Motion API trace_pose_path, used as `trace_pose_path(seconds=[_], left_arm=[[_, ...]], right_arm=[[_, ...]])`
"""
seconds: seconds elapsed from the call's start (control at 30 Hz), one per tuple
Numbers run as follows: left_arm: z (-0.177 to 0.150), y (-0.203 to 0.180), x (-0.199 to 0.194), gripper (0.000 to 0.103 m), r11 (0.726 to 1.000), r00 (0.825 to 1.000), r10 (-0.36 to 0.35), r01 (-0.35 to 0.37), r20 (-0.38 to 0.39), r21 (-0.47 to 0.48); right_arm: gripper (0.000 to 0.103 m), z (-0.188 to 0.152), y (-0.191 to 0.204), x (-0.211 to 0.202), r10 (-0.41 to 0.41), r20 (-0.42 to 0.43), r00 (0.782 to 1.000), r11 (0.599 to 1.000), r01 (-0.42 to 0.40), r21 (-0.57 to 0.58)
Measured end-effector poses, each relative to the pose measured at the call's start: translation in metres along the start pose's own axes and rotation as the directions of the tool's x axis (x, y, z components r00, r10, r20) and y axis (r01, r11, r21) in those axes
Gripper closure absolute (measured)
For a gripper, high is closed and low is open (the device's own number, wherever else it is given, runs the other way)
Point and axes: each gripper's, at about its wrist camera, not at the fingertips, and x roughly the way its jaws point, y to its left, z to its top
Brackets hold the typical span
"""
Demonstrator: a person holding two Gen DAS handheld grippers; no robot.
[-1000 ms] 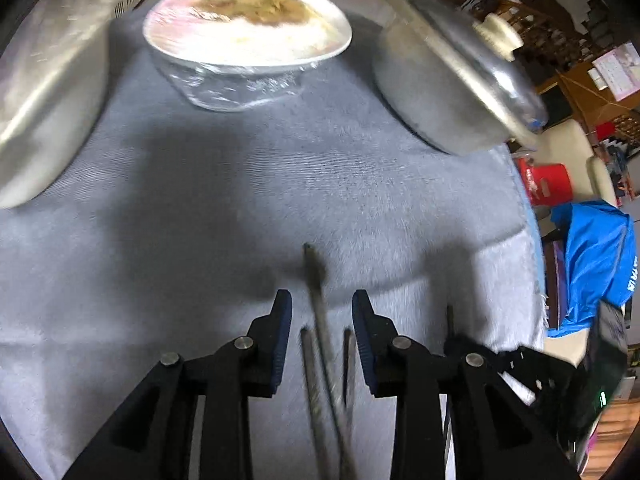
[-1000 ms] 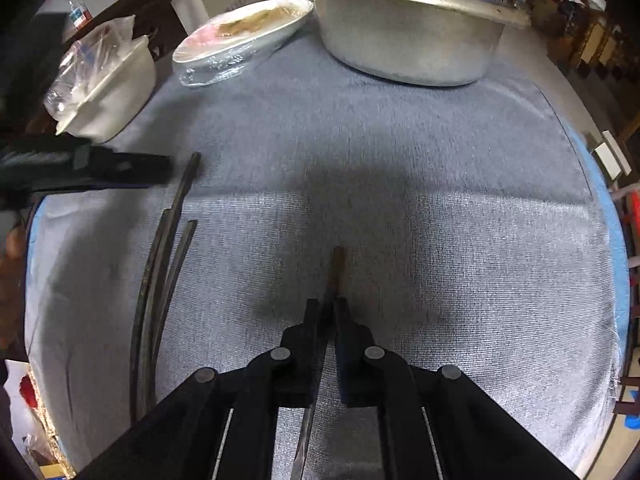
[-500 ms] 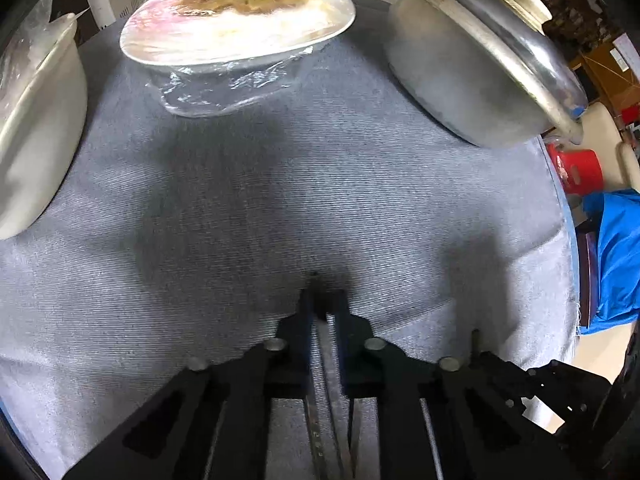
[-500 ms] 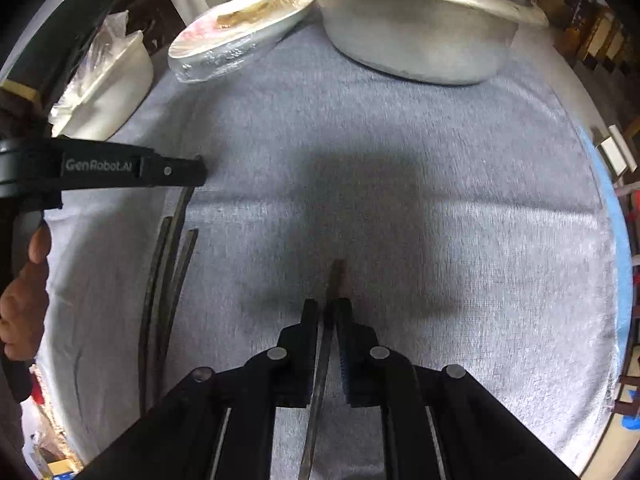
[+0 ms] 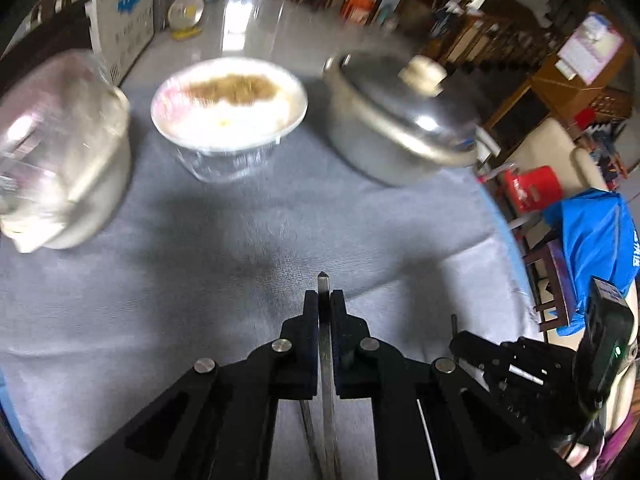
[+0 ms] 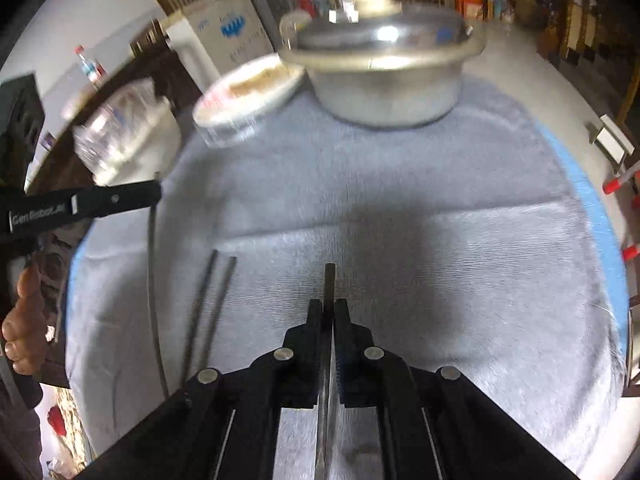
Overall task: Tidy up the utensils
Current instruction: 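Close the left gripper on a dark chopstick on the cloth, then carry both held chopsticks up and over the dark utensil holder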
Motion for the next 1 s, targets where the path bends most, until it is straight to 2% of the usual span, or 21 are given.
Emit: trace_pose_path(seconds=[0.17,0.37,0.6,0.87,1.0], left_arm=[[-0.017,-0.005,-0.057,0.098,0.999,0.994,-0.003,-0.001,0.109,0.041],[-0.039,-0.013,-0.122,0.098,0.998,0.977,0.011,-0.025,0.214,0.064],[-0.087,-0.013,-0.177,0.098,0.997,0.950,0.028,-0.049,0.312,0.060],[-0.136,-0.017,-0.226,0.098,0.997,0.911,0.032,-0.057,0.411,0.048],[-0.156,-0.019,-0.251,0.098,0.998,0.889,0.023,-0.046,0.456,0.038]], right_arm=[[0.097,-0.020,0.006,-0.044,0.000,0.125,0.992,1.000,-0.001,0.006],[0.097,-0.047,0.012,-0.112,-0.005,0.252,0.968,1.000,-0.001,0.025],[0.097,-0.090,0.032,-0.174,-0.035,0.407,0.913,0.999,0.033,0.012],[0.097,-0.132,0.059,-0.222,-0.064,0.552,0.831,0.998,0.063,0.020],[0.097,-0.147,0.078,-0.245,-0.084,0.616,0.783,0.995,0.100,0.009]])
